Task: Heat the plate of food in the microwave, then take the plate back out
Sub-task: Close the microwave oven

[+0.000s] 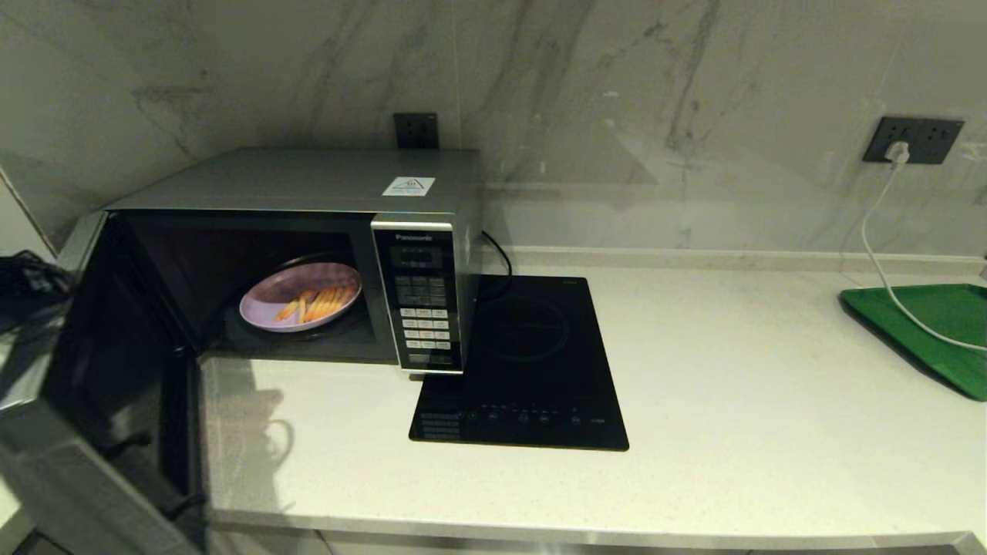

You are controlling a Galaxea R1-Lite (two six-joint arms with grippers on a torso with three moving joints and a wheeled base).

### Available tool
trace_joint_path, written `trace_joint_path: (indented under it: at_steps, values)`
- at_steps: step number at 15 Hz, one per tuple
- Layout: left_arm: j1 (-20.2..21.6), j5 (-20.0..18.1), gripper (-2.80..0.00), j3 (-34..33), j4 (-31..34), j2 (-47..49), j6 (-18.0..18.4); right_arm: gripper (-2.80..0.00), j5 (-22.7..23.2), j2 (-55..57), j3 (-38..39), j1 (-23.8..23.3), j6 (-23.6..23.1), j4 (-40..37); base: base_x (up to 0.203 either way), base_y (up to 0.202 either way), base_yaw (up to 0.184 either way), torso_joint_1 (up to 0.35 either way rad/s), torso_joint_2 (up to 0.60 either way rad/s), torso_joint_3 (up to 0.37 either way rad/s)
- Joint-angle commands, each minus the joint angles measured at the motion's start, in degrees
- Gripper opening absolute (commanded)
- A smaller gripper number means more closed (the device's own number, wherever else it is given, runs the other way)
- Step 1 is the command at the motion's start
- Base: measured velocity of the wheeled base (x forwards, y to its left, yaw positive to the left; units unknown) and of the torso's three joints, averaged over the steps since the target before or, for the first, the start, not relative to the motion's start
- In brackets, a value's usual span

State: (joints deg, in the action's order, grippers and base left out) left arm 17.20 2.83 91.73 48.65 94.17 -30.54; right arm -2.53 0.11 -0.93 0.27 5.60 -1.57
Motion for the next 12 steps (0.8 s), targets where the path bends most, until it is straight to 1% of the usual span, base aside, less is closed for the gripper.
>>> trace_joint_path:
  at_steps: [1, 2, 3, 6, 10, 12]
  values:
    - [-13.4, 4.6, -2.80, -0.5, -0.5, -2.4, -8.4, -2.80, 0.0, 0.0, 0.0, 0.0, 0.0, 0.0, 0.000, 0.000, 0.000, 0.000, 0.00, 0.000]
    - [-15.7, 6.5, -2.80, -0.5, -0.3, -2.8, -12.4, -2.80, 0.0, 0.0, 0.0, 0.0, 0.0, 0.0, 0.000, 0.000, 0.000, 0.000, 0.00, 0.000]
    - [-16.0, 7.2, -2.80, -1.0, -0.2, -3.4, -12.8, -2.80, 0.0, 0.0, 0.0, 0.0, 0.0, 0.0, 0.000, 0.000, 0.000, 0.000, 0.00, 0.000]
    - [-16.2, 7.3, -2.80, -0.7, -0.2, -3.6, -12.4, -2.80, 0.0, 0.0, 0.0, 0.0, 0.0, 0.0, 0.000, 0.000, 0.000, 0.000, 0.00, 0.000]
    - [-18.0, 7.2, -2.80, -0.9, -0.2, -3.6, -12.6, -2.80, 0.0, 0.0, 0.0, 0.0, 0.0, 0.0, 0.000, 0.000, 0.000, 0.000, 0.00, 0.000]
    - [-19.8, 7.1, -2.80, -1.0, -0.2, -3.7, -13.0, -2.80, 0.0, 0.0, 0.0, 0.0, 0.0, 0.0, 0.000, 0.000, 0.000, 0.000, 0.00, 0.000]
